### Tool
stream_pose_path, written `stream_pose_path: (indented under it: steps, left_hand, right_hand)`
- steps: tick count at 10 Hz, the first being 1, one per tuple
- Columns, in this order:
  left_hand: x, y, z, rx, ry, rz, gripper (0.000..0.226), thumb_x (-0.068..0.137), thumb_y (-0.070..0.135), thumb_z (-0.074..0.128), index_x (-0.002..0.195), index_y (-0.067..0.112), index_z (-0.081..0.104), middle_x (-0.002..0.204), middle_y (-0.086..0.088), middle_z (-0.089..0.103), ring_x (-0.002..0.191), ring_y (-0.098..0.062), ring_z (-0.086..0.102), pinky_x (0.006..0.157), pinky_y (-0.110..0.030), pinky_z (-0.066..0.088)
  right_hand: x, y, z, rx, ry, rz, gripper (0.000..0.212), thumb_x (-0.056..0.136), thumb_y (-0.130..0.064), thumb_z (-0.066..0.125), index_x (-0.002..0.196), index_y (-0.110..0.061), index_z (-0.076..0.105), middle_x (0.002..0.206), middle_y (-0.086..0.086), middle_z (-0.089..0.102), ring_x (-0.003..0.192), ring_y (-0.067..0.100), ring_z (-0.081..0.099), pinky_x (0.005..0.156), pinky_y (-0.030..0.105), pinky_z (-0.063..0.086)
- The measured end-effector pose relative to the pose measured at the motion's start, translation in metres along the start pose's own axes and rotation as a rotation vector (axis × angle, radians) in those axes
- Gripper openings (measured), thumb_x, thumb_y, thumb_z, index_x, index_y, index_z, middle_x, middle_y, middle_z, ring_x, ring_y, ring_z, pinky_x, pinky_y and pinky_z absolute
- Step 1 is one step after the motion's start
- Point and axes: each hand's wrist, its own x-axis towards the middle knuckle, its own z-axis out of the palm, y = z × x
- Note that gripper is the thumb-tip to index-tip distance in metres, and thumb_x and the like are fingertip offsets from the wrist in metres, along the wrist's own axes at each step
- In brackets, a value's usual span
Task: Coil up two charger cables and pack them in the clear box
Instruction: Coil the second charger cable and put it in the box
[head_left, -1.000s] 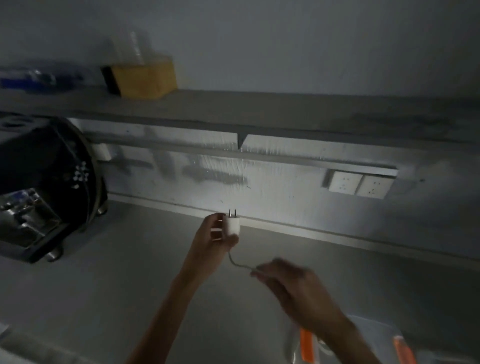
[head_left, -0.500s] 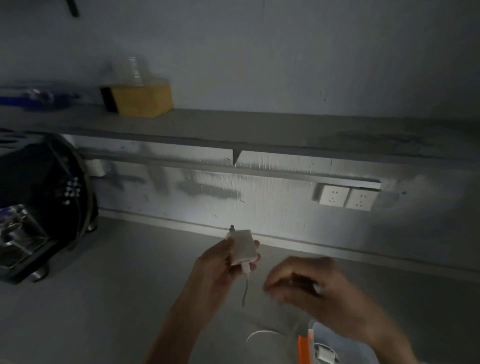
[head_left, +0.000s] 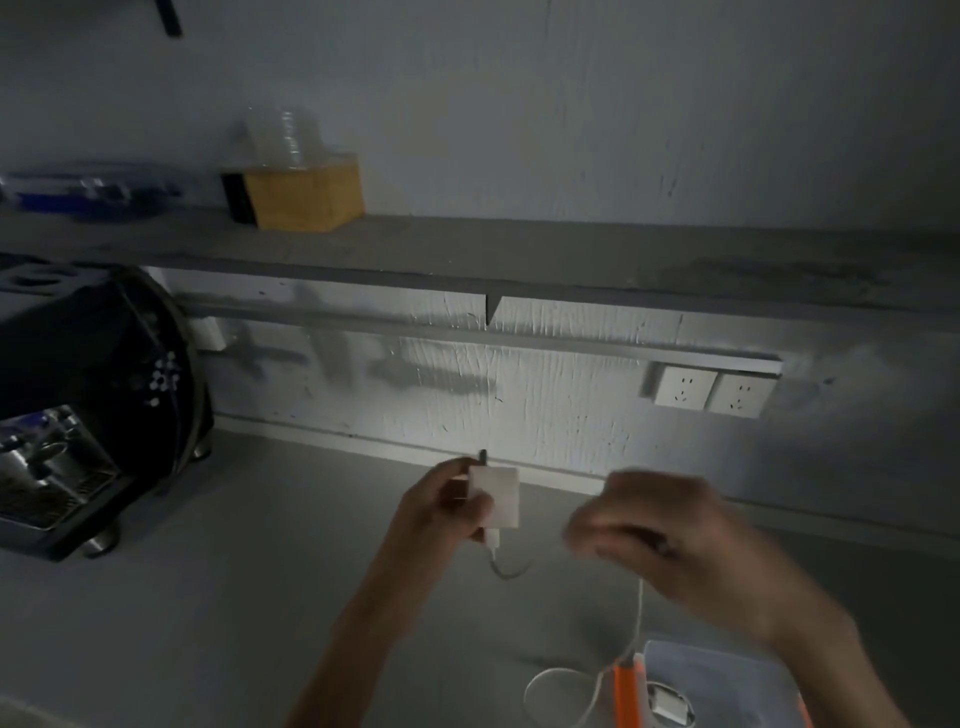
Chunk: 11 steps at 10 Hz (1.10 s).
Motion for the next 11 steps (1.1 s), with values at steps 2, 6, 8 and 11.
stream_pose_path:
  steps: [2, 6, 8, 11]
  left_hand:
    - [-0.031, 0.024, 0.020, 0.142, -0.258, 0.076, 0.038, 0.077, 0.015, 0.060, 0.113, 0.018, 0.069, 0.095, -0.001, 0.077, 0.083, -0.013, 0.069, 0.073, -0.025, 0.053]
    - [-0.031, 0.029, 0.002, 0.238, -0.145, 0.052, 0.032, 0.067, 0.015, 0.060, 0.096, 0.026, 0.070, 0.090, 0.005, 0.077, 0.084, -0.009, 0.072, 0.069, -0.021, 0.054]
    - [-0.015, 0.015, -0.001, -0.017, -0.098, -0.095, 0.020, 0.079, -0.001, 0.067, 0.093, 0.011, 0.075, 0.092, -0.013, 0.078, 0.090, -0.027, 0.074, 0.083, -0.035, 0.057]
    - [0.021, -0.034, 0.004, -0.225, 0.202, -0.253, 0.015, 0.088, 0.004, 0.065, 0.100, -0.004, 0.069, 0.090, -0.014, 0.071, 0.083, -0.022, 0.067, 0.070, -0.029, 0.052]
  right_hand:
    - [0.043, 0.037, 0.002, 0.092, 0.170, 0.035, 0.011, 0.082, -0.027, 0.072, 0.088, -0.018, 0.073, 0.084, -0.011, 0.071, 0.074, 0.006, 0.067, 0.064, 0.024, 0.053]
    - [0.033, 0.054, 0.095, 0.760, 0.231, 0.361, 0.014, 0.092, -0.009, 0.061, 0.079, -0.009, 0.068, 0.063, -0.007, 0.060, 0.051, 0.003, 0.048, 0.049, 0.016, 0.039]
    - [-0.003, 0.033, 0.151, 0.668, 0.466, 0.537, 0.023, 0.090, -0.026, 0.056, 0.086, -0.004, 0.063, 0.052, 0.001, 0.048, 0.038, 0.008, 0.036, 0.039, 0.016, 0.029]
    - [-0.070, -0.008, 0.168, 0.182, 0.086, 0.535, 0.033, 0.092, -0.045, 0.038, 0.115, -0.057, 0.059, 0.044, -0.036, 0.047, 0.050, -0.040, 0.036, 0.047, -0.017, 0.016]
